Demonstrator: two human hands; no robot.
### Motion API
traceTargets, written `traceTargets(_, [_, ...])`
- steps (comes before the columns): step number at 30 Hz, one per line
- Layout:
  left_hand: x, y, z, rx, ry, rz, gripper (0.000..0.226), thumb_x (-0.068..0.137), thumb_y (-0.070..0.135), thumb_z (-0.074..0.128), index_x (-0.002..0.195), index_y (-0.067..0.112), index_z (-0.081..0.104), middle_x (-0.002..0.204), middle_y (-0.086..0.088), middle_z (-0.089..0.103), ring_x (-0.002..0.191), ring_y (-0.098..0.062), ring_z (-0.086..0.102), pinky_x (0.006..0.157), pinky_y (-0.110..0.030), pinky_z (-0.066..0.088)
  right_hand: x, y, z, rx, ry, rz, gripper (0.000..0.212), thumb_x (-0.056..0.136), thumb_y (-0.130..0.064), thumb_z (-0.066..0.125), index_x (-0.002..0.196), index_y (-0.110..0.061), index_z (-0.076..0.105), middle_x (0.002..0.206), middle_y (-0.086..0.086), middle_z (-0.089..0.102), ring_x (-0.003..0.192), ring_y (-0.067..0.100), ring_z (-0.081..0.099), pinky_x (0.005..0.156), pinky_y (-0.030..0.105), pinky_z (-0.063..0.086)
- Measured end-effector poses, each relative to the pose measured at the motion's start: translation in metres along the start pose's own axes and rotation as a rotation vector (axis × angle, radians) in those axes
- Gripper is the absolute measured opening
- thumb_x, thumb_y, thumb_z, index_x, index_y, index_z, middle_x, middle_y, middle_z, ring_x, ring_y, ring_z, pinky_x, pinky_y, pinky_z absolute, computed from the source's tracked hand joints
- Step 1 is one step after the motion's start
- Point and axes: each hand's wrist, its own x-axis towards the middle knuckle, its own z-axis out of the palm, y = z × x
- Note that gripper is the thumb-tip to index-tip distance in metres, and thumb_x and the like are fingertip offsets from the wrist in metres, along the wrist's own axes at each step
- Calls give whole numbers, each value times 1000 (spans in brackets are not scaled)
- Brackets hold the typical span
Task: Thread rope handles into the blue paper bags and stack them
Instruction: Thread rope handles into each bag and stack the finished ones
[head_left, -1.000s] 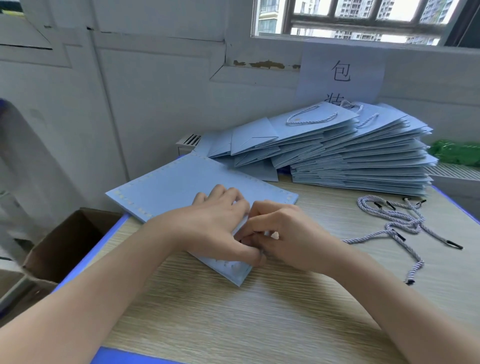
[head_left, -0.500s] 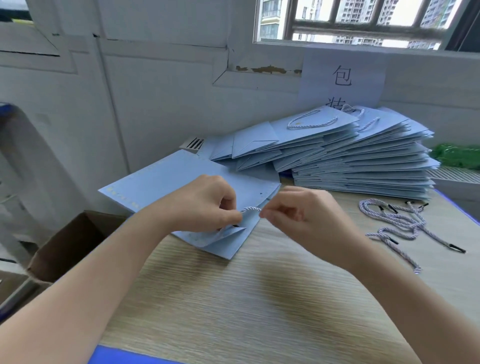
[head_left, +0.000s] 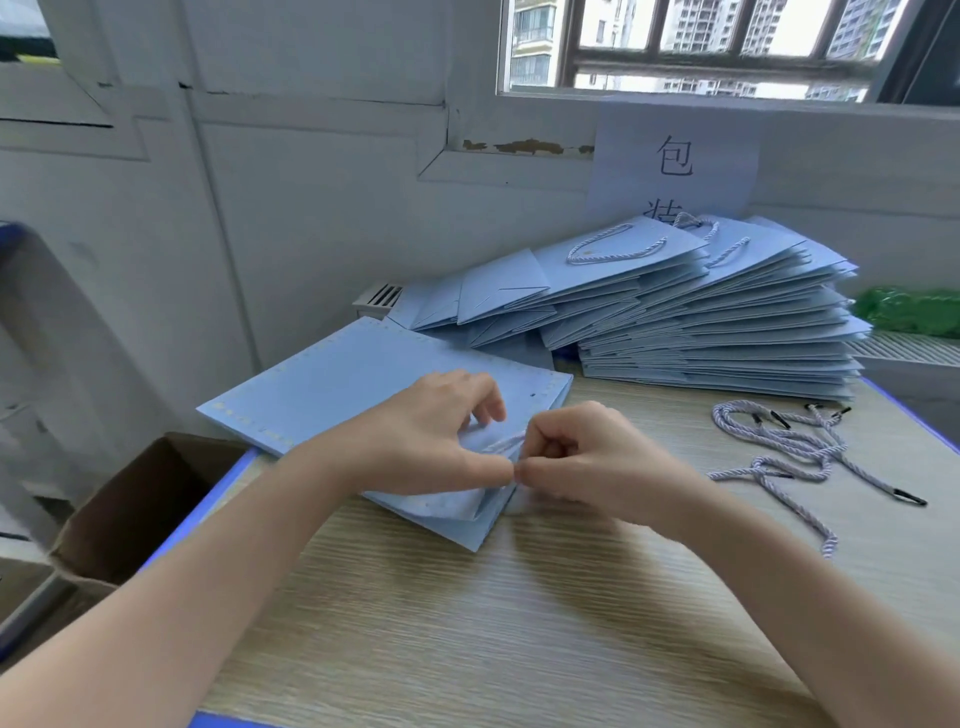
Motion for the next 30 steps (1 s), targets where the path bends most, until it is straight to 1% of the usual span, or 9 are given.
traceTargets(4, [-1,-6,0,125,-68,6,63,64,51,46,124,32,45,119,14,42,116,-2,35,100,-25,33,-7,6,-32,-97,64,18,24,78,-10,66,58,-18,56,41,-13,49,43,1,43,48,19,36])
traceTargets(9, [5,-15,2,118,37,14,40,89,48,56,123,27,53,116,9,51,112,-7,47,98,-30,39,-9,18,-58,-27,243,36,21,81,-13,64,61,-15,58,46,-5,51,45,9,41,49,27,32])
traceTargets(14, [10,-19,14,150,158,-4,50,90,51,52,132,25,49,129,6,45,124,-10,35,99,-23,29,-11,17,-54,-99,72,44,27,84,-17,58,59,-13,66,44,-1,51,45,13,41,49,24,33])
traceTargets(16, [11,-18,17,151,156,-18,54,91,54,48,134,22,48,136,5,44,128,-11,36,101,-24,27,-7,24,-50,-257,130,50,22,84,-19,58,65,-15,69,48,-7,52,49,9,47,51,21,39])
traceTargets(19, [12,-16,19,160,150,-18,51,92,55,44,130,22,52,129,5,50,122,-12,43,100,-27,33,0,36,-45,-521,224,30,15,85,-16,58,89,-21,71,73,-10,57,71,12,52,71,29,47])
traceTargets(22, [12,-15,19,137,183,24,37,91,50,51,113,23,62,110,6,57,108,-12,49,93,-31,40,4,43,-42,-527,131,-38,26,89,-12,60,108,-28,69,95,-7,54,77,10,49,78,26,42])
traceTargets(26, [11,-14,19,92,205,82,26,89,43,58,103,23,66,101,4,56,99,-11,48,89,-32,41,4,42,-41,-508,119,-82,16,88,-20,64,100,-28,72,92,-9,51,78,11,50,77,26,40])
traceTargets(28, [10,-15,20,99,191,86,30,88,49,58,105,25,64,102,5,52,100,-10,44,89,-28,38,3,40,-41,-513,118,-102,13,86,-24,67,97,-28,71,92,-9,50,80,14,53,77,27,42])
traceTargets(30, [10,-14,22,118,165,81,41,84,60,56,108,27,60,102,7,47,102,-9,39,90,-26,36,3,39,-40,-502,104,-138,13,83,-24,70,96,-26,72,89,-10,49,79,15,53,69,18,40])
